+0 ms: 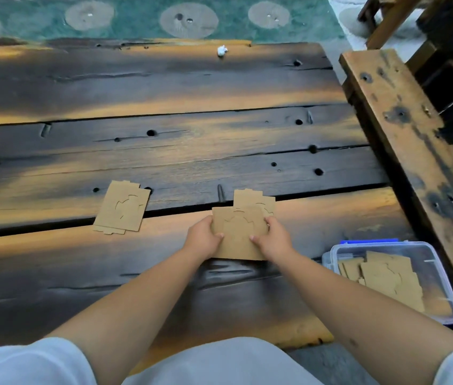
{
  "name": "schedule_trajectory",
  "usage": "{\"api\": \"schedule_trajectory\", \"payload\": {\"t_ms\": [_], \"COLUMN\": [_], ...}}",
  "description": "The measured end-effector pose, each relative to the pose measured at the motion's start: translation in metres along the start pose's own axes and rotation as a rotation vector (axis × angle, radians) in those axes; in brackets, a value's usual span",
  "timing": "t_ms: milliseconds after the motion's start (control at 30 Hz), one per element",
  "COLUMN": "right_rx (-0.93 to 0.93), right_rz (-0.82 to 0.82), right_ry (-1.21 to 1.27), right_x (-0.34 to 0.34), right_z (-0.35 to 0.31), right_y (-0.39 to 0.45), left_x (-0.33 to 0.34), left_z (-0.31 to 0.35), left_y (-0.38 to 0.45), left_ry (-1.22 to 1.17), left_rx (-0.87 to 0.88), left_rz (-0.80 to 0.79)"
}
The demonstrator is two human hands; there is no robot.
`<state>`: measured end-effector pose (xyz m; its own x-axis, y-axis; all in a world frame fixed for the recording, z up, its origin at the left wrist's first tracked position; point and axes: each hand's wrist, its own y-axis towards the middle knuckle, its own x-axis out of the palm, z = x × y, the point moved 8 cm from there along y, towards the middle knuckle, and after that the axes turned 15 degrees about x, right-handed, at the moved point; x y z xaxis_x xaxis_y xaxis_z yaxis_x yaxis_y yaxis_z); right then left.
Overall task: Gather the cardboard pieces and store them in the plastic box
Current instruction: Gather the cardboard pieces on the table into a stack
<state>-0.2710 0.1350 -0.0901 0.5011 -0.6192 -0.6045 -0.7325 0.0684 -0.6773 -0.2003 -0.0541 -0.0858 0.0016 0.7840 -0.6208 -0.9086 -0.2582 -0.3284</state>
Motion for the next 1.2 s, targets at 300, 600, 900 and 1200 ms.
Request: {"api": "schedule_trajectory", "payload": {"t_ms": [300, 600, 900, 1200], "right_rx": [0.117, 0.194, 0.227, 0.13], "right_rz": [-0.018, 0.065, -0.035, -0.121], "right_ry": [0.044, 0.025, 0.124, 0.192], "right_x": [-0.017, -0.027, -0.016, 0.013], "right_z": [0.006, 0.011, 0.018, -0.008], "right_y": [0.055, 0.077, 0.072, 0.039], "left_x": [0.021, 0.044, 0.049, 0.011], "left_z": [0.022, 0.029, 0.012, -0.025], "left_y": [0.049, 0.077, 0.072, 0.034], "left_ry": [0.077, -0.018, -0.031, -0.184], "left_rx": [-0.007, -0.135, -0.16, -0.158], "left_rz": [-0.058, -0.048, -0.1, 0.017]}}
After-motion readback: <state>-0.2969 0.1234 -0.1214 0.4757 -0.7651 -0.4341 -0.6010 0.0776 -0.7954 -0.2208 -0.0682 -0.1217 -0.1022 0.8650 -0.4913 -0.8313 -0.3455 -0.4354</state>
